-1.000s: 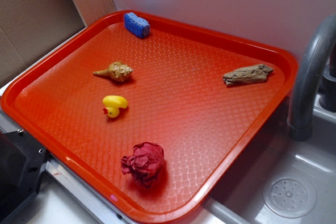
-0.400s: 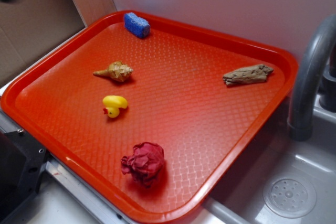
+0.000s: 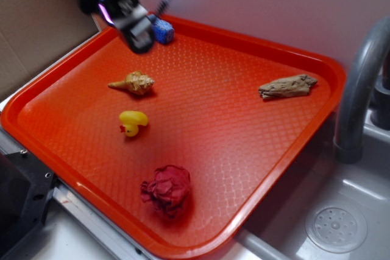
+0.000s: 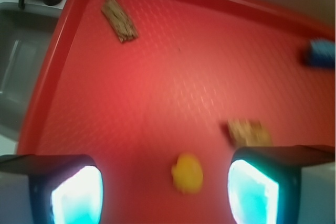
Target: Grab the wood chip.
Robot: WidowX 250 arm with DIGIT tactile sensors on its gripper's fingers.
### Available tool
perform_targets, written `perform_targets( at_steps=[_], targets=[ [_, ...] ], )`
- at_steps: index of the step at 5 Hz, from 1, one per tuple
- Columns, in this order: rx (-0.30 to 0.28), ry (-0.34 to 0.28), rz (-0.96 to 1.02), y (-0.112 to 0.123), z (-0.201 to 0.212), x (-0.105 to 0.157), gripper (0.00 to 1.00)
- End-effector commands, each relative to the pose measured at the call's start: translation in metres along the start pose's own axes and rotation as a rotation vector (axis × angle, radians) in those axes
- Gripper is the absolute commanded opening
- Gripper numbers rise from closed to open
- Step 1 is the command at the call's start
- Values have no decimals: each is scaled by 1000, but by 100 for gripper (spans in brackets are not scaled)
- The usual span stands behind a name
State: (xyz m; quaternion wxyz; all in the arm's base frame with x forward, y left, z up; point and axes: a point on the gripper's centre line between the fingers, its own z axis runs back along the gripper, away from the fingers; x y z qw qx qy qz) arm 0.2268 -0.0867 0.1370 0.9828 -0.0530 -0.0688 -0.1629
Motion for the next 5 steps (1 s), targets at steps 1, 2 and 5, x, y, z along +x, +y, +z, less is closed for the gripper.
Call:
perform_targets(
  at_steps=[1, 2, 5],
  targets=[
    [-34, -117, -94, -24, -26, 22, 100],
    [-34, -117, -94, -24, -26, 22, 100],
    [58, -110, -220, -46, -99, 91, 100]
  ],
)
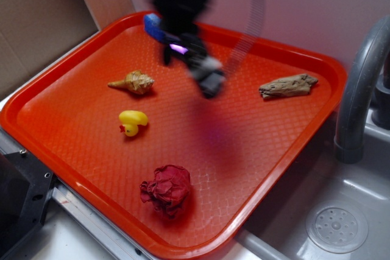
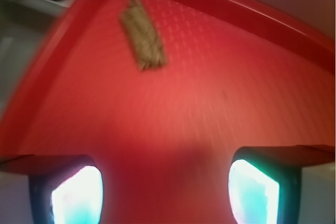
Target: Grab the wood chip.
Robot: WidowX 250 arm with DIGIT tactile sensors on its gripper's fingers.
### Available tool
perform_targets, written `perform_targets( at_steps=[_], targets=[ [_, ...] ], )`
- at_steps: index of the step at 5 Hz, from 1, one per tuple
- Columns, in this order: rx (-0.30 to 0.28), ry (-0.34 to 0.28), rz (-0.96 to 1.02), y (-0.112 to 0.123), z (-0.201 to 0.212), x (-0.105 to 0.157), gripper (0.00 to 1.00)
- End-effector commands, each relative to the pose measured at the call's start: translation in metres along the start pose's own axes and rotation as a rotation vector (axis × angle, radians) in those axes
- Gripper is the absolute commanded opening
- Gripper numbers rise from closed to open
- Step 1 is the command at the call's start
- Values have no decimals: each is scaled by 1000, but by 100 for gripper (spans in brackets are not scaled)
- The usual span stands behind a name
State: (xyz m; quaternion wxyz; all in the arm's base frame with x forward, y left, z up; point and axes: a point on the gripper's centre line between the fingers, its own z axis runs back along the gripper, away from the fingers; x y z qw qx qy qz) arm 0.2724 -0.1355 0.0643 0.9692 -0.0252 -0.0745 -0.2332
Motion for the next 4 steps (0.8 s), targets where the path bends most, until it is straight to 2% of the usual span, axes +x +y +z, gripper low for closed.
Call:
perform_targets(
  at_steps=[1, 2, 3, 4],
  targets=[
    [-33, -92, -154, -30, -28, 53, 100],
    [-20, -77, -170, -34, -37, 55, 100],
    [16, -31, -147, -32, -56, 67, 100],
    [24, -8, -128, -32, -65, 71, 0]
  ],
)
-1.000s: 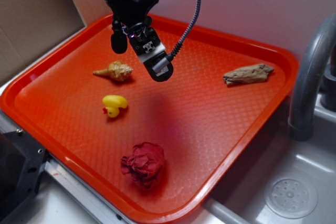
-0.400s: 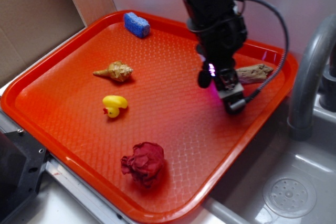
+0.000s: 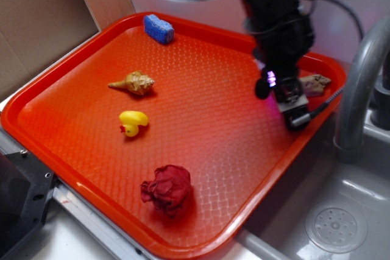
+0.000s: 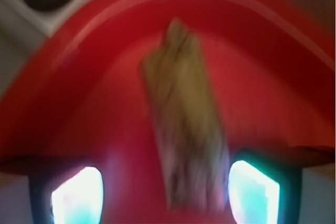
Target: Grab the wood chip.
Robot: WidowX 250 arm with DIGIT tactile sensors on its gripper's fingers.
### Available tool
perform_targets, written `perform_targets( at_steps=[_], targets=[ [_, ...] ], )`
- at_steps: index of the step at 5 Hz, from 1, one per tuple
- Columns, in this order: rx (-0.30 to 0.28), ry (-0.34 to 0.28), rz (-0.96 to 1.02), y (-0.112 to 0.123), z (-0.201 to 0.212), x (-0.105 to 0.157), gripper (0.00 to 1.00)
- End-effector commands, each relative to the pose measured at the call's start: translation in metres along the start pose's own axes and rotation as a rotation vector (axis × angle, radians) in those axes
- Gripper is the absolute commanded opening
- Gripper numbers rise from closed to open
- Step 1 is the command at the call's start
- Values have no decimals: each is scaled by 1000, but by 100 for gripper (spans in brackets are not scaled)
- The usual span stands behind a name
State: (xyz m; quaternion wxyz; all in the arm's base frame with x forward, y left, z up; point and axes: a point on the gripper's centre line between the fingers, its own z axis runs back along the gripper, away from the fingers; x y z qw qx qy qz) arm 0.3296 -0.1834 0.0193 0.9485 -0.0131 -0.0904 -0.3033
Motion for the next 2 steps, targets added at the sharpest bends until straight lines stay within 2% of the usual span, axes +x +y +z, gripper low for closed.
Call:
perform_targets(
  at_steps=[1, 2],
  targets=[
    [33, 27, 52, -8, -16, 12, 0],
    [26, 26, 67, -3, -12, 10, 0]
  ],
)
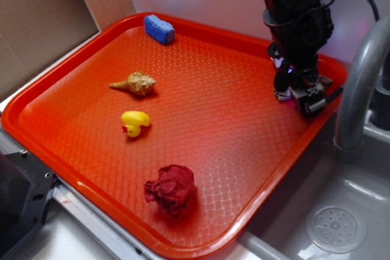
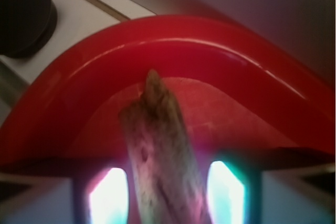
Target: Grab the wood chip.
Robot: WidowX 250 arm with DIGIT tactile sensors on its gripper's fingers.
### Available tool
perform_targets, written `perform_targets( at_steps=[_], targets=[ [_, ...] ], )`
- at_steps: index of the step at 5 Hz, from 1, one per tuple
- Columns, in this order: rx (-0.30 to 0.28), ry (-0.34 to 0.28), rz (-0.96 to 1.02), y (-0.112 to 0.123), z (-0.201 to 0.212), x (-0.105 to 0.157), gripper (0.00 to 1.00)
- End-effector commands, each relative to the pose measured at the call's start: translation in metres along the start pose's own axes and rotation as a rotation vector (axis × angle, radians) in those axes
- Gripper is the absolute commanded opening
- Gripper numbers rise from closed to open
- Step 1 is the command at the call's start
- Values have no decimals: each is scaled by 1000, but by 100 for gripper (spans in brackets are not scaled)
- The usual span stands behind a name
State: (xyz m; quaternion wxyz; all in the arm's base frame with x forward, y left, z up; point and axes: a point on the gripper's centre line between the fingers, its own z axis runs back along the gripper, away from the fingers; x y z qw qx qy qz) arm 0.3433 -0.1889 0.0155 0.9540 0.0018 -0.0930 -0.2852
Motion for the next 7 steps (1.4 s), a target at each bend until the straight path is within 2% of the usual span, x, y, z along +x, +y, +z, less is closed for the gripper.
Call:
perform_targets(
  at_steps=[1, 2, 3, 4, 5, 6, 7],
  targets=[
    [-25, 29, 101, 4, 15, -16, 0],
    [-89, 17, 198, 29, 55, -50, 0],
    [-89, 18, 298, 45, 103, -96, 0],
    [-95, 1, 389, 54, 144, -118, 0],
    [-151, -90, 532, 68, 194, -127, 0],
    [-129, -74, 621, 67, 215, -117, 0],
    [-58, -27, 633, 65, 204, -107, 0]
  ],
)
